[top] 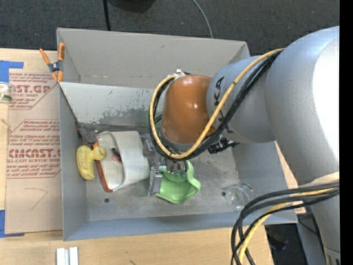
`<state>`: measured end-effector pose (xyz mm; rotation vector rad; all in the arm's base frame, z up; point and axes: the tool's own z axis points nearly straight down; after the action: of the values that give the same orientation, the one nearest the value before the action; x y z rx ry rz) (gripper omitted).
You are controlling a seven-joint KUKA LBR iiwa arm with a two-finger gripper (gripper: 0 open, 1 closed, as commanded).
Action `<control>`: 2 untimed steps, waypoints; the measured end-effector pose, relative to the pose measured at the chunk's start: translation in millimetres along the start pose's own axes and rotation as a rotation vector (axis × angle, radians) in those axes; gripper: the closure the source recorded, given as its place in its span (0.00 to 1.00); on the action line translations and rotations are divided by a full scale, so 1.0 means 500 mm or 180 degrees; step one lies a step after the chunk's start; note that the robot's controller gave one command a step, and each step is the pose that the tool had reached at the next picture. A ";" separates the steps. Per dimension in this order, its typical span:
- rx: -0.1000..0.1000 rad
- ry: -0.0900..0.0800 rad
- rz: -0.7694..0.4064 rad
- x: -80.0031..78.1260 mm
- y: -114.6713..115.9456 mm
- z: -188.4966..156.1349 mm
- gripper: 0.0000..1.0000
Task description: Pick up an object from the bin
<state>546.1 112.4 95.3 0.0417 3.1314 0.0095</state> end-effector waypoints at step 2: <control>0.0005 0.0008 0.0634 -0.016 -0.096 0.035 0.00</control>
Offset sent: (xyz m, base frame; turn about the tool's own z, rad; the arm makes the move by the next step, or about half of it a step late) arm 0.0115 -0.0625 -0.0219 0.1755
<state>552.8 64.5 77.5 0.3533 3.1150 0.0088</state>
